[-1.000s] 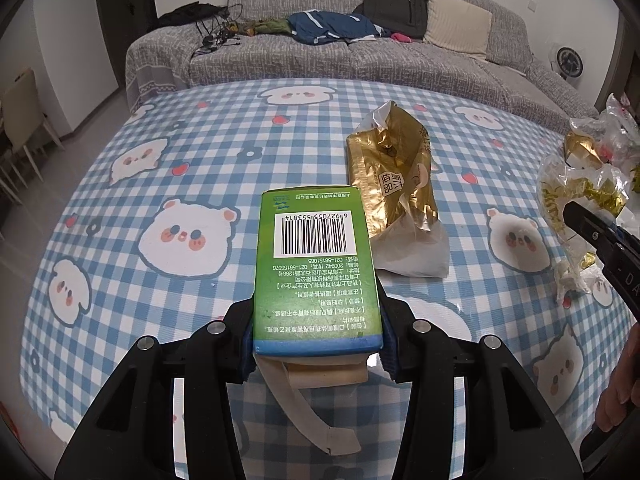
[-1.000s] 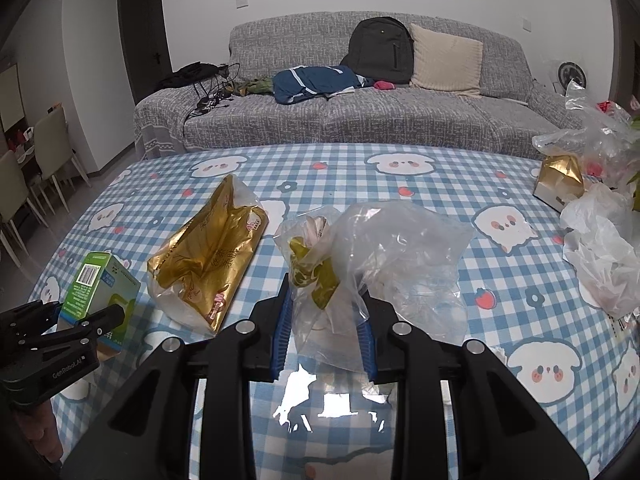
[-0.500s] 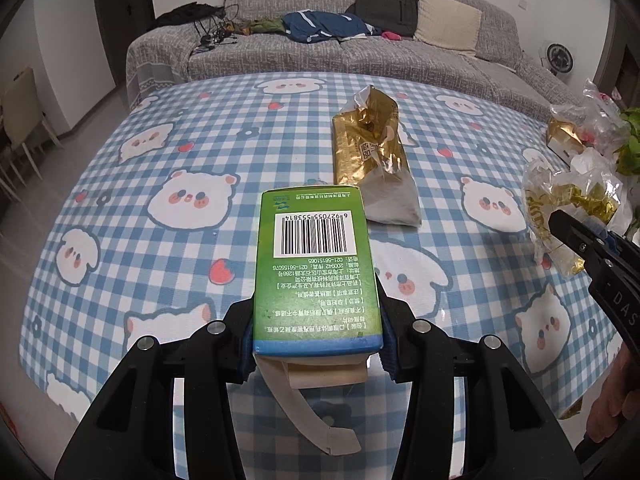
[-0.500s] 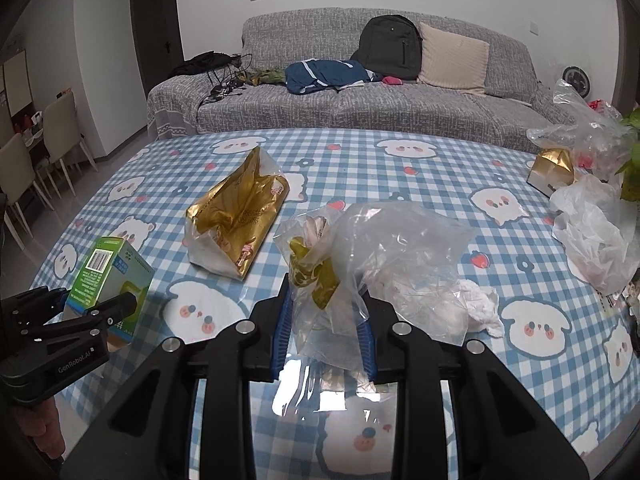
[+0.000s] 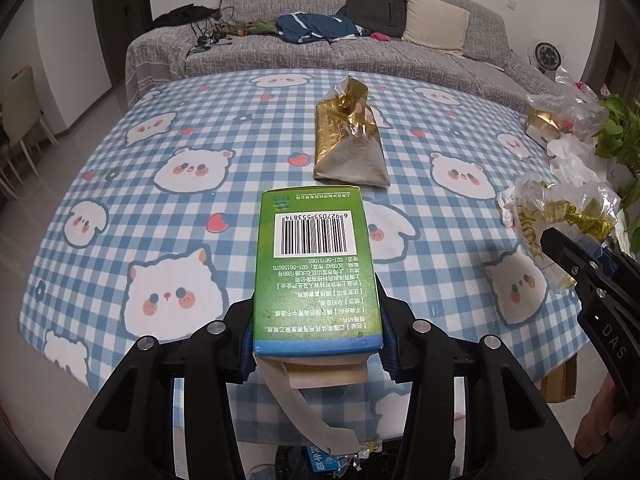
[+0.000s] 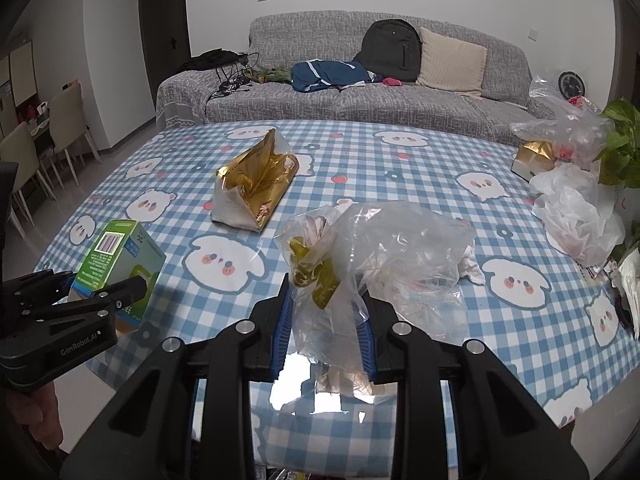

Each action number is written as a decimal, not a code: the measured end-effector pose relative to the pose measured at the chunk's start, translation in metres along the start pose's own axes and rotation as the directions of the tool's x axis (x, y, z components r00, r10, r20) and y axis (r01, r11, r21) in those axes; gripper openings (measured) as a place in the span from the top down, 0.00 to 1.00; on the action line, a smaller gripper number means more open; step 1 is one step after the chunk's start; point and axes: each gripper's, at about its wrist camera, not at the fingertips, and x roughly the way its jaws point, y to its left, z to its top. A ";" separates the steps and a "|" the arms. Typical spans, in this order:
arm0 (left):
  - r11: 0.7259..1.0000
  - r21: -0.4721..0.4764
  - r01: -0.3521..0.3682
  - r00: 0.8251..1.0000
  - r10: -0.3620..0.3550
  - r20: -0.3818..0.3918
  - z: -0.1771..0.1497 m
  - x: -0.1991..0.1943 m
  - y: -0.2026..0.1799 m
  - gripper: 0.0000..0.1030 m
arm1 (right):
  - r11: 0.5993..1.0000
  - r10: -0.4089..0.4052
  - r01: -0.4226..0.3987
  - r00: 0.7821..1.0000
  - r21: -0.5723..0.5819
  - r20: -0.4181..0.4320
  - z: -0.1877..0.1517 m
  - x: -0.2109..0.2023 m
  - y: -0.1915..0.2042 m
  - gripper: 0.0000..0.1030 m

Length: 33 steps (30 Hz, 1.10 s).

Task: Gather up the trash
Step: 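Carry the green box and plastic bag down over the black trash bin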

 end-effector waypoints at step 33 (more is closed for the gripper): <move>0.999 -0.046 -0.009 1.000 0.010 0.017 -0.074 -0.061 0.029 0.56 | 1.000 0.009 -0.009 1.000 -0.017 -0.014 -0.058 -0.052 0.030 0.74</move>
